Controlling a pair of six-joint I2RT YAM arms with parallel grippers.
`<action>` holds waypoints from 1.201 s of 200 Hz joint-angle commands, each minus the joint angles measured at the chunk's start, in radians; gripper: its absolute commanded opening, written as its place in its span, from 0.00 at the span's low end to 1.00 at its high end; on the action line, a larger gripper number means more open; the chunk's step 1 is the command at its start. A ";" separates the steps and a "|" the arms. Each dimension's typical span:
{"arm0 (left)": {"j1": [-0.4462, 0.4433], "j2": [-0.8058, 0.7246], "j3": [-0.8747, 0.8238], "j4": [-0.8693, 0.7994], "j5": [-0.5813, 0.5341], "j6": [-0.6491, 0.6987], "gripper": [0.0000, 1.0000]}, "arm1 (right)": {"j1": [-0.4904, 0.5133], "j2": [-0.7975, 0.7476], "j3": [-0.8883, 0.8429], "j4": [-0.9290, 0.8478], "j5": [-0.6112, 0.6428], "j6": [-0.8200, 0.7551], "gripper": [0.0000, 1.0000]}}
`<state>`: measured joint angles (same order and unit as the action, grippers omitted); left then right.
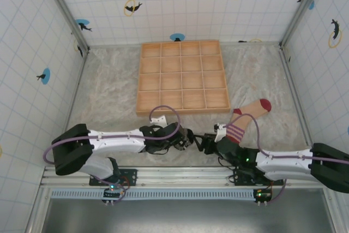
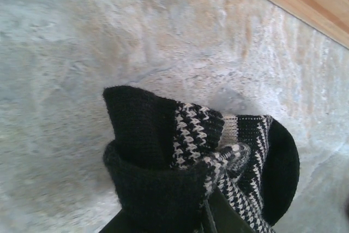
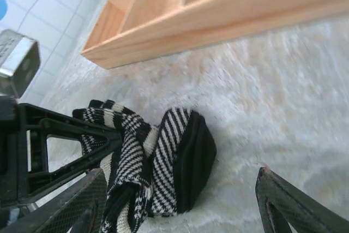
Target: Roll the socks
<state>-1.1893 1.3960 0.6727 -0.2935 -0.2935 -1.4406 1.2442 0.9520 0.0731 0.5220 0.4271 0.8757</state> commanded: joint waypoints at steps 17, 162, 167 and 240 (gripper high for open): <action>0.006 -0.050 -0.031 -0.120 -0.014 -0.010 0.00 | 0.040 0.021 0.043 0.040 0.023 -0.441 0.75; 0.005 0.005 -0.029 -0.044 0.088 -0.038 0.00 | 0.299 0.556 0.148 0.550 0.122 -0.946 0.73; 0.005 0.003 -0.029 -0.045 0.088 -0.038 0.00 | 0.300 0.573 0.158 0.555 0.131 -0.948 0.73; 0.005 -0.039 -0.059 -0.020 0.083 -0.046 0.00 | 0.288 0.775 0.210 0.632 0.211 -0.884 0.69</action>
<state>-1.1873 1.3720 0.6399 -0.2943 -0.2256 -1.4712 1.5360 1.6844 0.2653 1.0836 0.5831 -0.0471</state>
